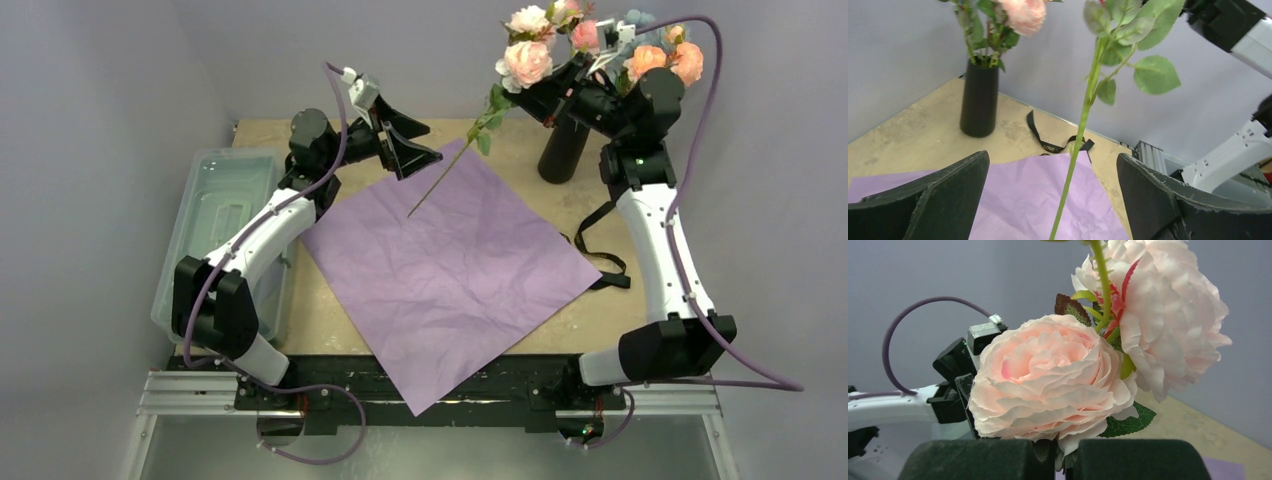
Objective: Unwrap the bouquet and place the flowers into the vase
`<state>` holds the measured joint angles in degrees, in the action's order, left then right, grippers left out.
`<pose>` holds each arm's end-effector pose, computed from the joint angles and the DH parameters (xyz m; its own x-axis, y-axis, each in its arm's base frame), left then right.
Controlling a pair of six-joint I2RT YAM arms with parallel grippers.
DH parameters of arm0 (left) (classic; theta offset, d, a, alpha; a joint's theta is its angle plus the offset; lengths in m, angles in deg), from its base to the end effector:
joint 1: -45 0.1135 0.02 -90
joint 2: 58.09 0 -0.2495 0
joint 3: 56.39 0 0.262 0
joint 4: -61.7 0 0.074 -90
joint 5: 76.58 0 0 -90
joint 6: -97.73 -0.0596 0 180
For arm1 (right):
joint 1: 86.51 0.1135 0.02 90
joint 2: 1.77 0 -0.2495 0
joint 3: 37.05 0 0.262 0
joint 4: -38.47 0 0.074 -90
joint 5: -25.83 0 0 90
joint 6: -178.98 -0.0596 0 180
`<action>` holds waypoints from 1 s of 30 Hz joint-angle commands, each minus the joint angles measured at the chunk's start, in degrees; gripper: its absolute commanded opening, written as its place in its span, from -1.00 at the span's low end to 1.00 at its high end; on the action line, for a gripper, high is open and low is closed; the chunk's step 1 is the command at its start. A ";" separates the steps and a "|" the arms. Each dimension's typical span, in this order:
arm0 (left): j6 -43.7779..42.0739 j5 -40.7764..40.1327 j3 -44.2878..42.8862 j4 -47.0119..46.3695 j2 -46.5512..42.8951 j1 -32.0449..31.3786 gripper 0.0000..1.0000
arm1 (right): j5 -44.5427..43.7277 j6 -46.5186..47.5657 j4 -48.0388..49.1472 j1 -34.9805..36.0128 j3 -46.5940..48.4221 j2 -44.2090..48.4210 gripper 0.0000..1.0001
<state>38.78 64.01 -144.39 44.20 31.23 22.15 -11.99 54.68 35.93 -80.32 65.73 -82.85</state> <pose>0.3382 -0.1925 0.3881 -0.2599 -0.2458 -0.9338 0.9295 0.1985 -0.3109 0.3222 0.0823 0.4931 -0.1857 0.3274 -0.9264 -0.8513 0.4172 0.3181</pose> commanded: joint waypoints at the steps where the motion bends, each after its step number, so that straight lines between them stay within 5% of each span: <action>1: 3.32 -2.65 -1.02 -0.74 1.01 3.20 1.00 | -2.89 12.22 -8.00 -5.71 6.30 2.97 -1.00; 17: -1.42 -5.76 -1.73 4.83 2.61 3.56 1.00 | -20.17 54.63 -27.48 -8.75 20.02 1.04 -1.00; 30: -1.37 -6.12 -2.27 4.74 3.71 3.53 1.00 | -25.94 67.44 -26.23 -8.75 15.29 3.25 -1.00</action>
<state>38.45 58.10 -144.39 50.36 34.60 25.73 -34.72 117.60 6.14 -89.15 82.63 -81.28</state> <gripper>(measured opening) 0.996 0.024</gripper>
